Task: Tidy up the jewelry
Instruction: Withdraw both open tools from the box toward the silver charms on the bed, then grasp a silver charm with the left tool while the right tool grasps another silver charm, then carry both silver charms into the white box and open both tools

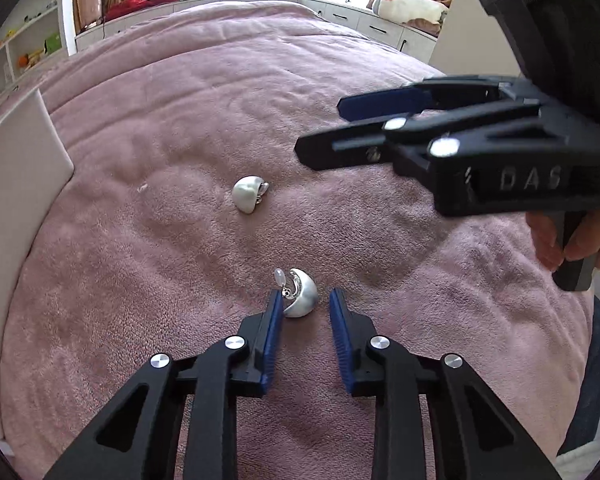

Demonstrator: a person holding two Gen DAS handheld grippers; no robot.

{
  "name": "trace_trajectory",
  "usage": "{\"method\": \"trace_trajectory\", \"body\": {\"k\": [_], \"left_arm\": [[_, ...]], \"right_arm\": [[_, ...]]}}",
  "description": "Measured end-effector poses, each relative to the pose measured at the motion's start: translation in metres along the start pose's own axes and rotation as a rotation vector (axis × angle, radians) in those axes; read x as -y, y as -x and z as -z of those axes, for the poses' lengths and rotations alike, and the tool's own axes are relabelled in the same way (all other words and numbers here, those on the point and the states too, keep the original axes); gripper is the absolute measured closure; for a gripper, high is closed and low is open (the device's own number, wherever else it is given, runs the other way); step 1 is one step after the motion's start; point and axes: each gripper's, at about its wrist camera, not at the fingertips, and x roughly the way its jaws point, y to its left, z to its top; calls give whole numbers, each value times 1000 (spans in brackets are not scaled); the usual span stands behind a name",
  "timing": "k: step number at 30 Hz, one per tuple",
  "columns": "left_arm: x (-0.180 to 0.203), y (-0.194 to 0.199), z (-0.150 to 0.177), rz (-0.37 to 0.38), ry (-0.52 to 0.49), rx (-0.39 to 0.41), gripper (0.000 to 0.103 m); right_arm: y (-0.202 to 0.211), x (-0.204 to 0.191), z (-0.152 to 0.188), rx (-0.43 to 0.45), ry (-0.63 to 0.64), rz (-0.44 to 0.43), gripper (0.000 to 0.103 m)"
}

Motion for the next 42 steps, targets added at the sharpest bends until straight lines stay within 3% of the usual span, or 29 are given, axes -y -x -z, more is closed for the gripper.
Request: {"method": "trace_trajectory", "body": {"k": [6,18,24,34,42], "left_arm": [[-8,-2,3,22,36,4,80],[-10,-3,6,35,54,12,80],[-11,-3,6,40,59,14,80],[-14,12,12,61,93,37,81],[-14,42,20,37,94,71,81]], "right_arm": [[-32,-18,-1,-53,37,-41,55],[-66,-30,-3,-81,55,-9,56],[-68,-21,-4,-81,25,1,77],[-56,-25,-7,-72,41,8,77],[-33,-37,-16,-38,81,23,77]]}}
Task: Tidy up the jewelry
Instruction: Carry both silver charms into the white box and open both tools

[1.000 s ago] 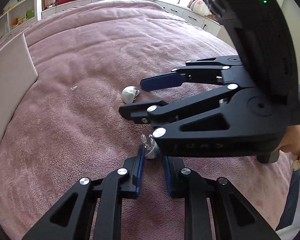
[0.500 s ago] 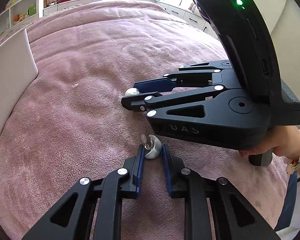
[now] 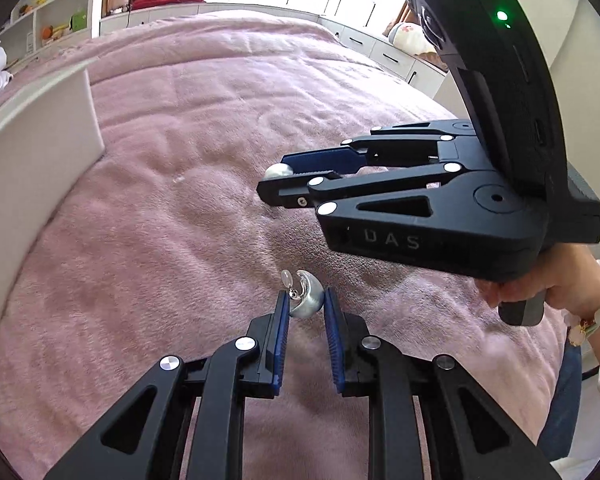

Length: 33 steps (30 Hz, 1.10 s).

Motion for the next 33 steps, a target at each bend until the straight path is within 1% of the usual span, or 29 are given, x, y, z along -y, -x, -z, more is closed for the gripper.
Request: {"method": "trace_trajectory", "body": {"k": [6,11,17,23,26,29,33], "left_arm": [[-10,42,-1,-51,2,47,81],[-29,83,-3,-131,23,97,81],[-65,128,-9,-228,102,165,81],[-98,175,-8,-311,171,217,81],[-113,194,-6,-353,197,231,81],[-128,209,-4,-379,219,237,81],[-145,218,0,-396,253,250,80]], "right_arm": [[20,-10,-16,36,27,12,77],[34,-23,-32,65,53,19,77],[47,-46,-56,103,94,19,77],[61,-76,-83,145,134,0,77],[66,-89,-100,166,140,-24,77],[68,-97,-114,182,139,-43,77],[66,-104,-137,198,99,-97,77]]}}
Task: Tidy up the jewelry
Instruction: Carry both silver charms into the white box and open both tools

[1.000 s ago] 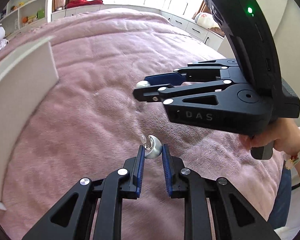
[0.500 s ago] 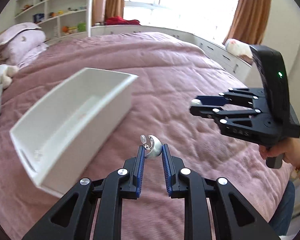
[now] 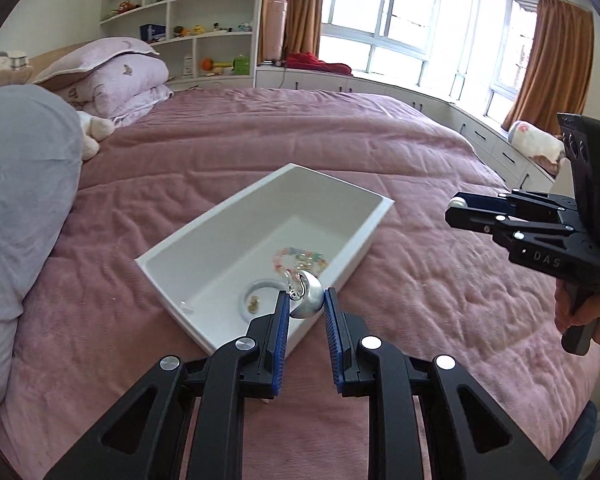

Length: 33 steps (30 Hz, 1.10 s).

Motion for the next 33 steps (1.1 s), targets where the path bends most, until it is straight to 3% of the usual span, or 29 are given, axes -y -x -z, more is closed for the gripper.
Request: {"method": "trace_trajectory", "body": {"k": [5,12,22,33], "left_arm": [[-26,-14,-2,-1,71,-11,80],[-40,-50,-5,-17,140,-7,80],[-40,-70,3,-37,146,-1,80],[-36,-78,3,-43,125,-8,80]], "right_arm": [[-20,0,-21,-10,-64,-43,77],[-63,-4,-42,-43,-88,-28,77],[-113,-20,-42,-82,-122,-53,77],[-130,-18,-38,-95,-164,-26,77]]}}
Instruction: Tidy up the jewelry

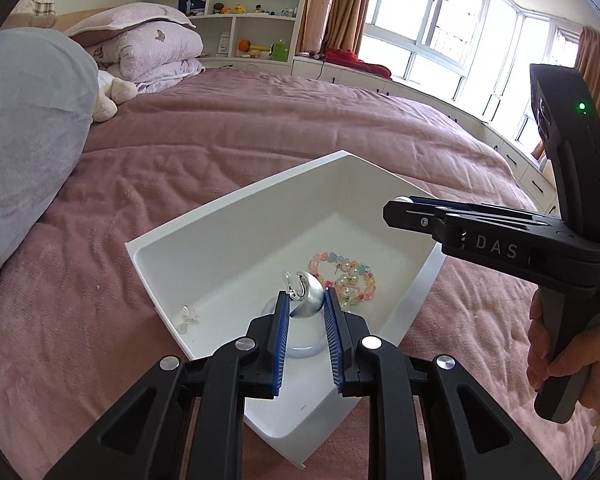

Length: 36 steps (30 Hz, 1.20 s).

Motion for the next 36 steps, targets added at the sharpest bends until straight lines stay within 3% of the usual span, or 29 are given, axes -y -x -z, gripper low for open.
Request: {"method": "trace_trajectory", "body": {"k": [7,10,18,30,36], "left_arm": [[1,-2,-1,-5,-1,-4,79],[2,-1,-1,-15,-7,7,69],[1,4,-3,-20,-15,21,69],[12,20,4,-46,1,69,62],[28,31,9,-68,-23,100,45]], "right_arm": [[-3,2,4,-8,8,8,75],[-3,1,3,-7,7,7,75],[-2,-3,3,-1,21,15,74],[22,-6,9,53,47,42,57],[38,-13,12,79,91,76,47]]}}
